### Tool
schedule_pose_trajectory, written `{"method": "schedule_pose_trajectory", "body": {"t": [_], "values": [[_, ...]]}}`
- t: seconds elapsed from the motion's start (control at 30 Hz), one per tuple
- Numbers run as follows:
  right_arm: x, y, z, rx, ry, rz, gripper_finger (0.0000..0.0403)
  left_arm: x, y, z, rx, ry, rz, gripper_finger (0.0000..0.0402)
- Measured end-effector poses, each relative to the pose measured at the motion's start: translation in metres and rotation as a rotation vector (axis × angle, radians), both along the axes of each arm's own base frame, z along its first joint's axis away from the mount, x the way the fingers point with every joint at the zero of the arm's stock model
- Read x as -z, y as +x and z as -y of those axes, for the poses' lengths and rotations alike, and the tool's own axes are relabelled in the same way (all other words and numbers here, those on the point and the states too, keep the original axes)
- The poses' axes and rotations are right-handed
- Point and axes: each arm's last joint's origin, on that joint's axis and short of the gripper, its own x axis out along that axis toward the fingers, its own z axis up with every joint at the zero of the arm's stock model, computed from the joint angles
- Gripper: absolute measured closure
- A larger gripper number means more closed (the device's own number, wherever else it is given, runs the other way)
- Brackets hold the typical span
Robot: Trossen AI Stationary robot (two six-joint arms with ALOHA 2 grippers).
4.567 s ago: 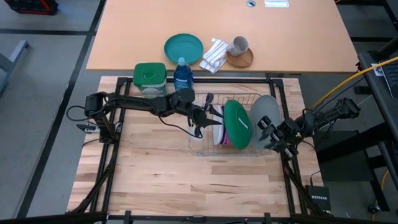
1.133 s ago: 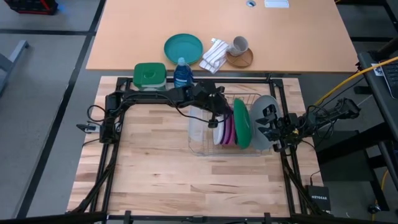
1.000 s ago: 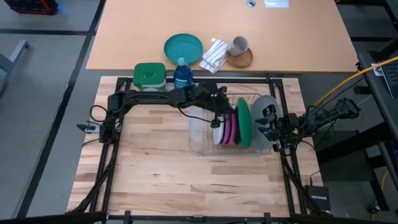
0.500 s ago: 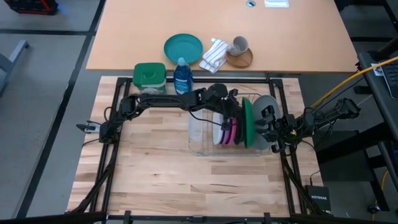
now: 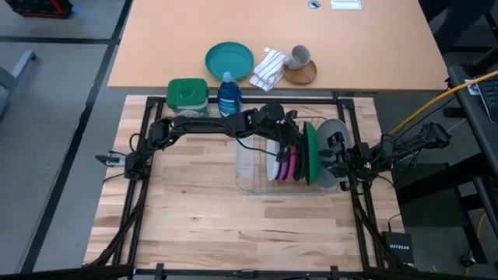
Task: Sort dishes
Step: Return to Home Position
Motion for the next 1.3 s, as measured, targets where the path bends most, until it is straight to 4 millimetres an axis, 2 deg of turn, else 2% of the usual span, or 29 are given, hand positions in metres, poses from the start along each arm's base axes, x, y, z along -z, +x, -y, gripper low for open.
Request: {"method": "schedule_pose_trajectory", "body": {"t": [0.3, 0.5, 0.7, 0.87, 1.03, 1.17, 1.3], "values": [[0.0, 0.0, 0.0, -0.001, 0.001, 0.002, 0.0255, 0.004, -0.008, 0.001, -0.005, -0.02, -0.115, 0.04], [0.0, 0.0, 0.0, -0.001, 0.002, 0.004, 0.0255, -0.017, -0.025, 0.004, -0.013, -0.018, -0.175, 0.04], [-0.002, -0.003, -0.003, -0.142, 0.022, 0.019, 0.0255, -0.059, -0.063, -0.002, -0.085, -0.097, -0.236, 0.04], [-0.005, -0.011, -0.006, -0.326, -0.068, 0.088, 0.0255, -0.079, -0.095, -0.011, -0.156, -0.18, -0.303, 0.04], [-0.006, -0.015, -0.004, -0.306, -0.079, 0.097, 0.0255, -0.083, -0.122, -0.012, -0.208, -0.256, -0.322, 0.04], [-0.004, -0.016, -0.003, -0.291, -0.079, 0.067, 0.0255, -0.075, -0.148, -0.005, -0.228, -0.297, -0.332, 0.04], [-0.003, -0.015, -0.003, -0.298, -0.082, 0.061, 0.0255, -0.062, -0.177, 0.007, -0.27, -0.332, -0.263, 0.04]]}}
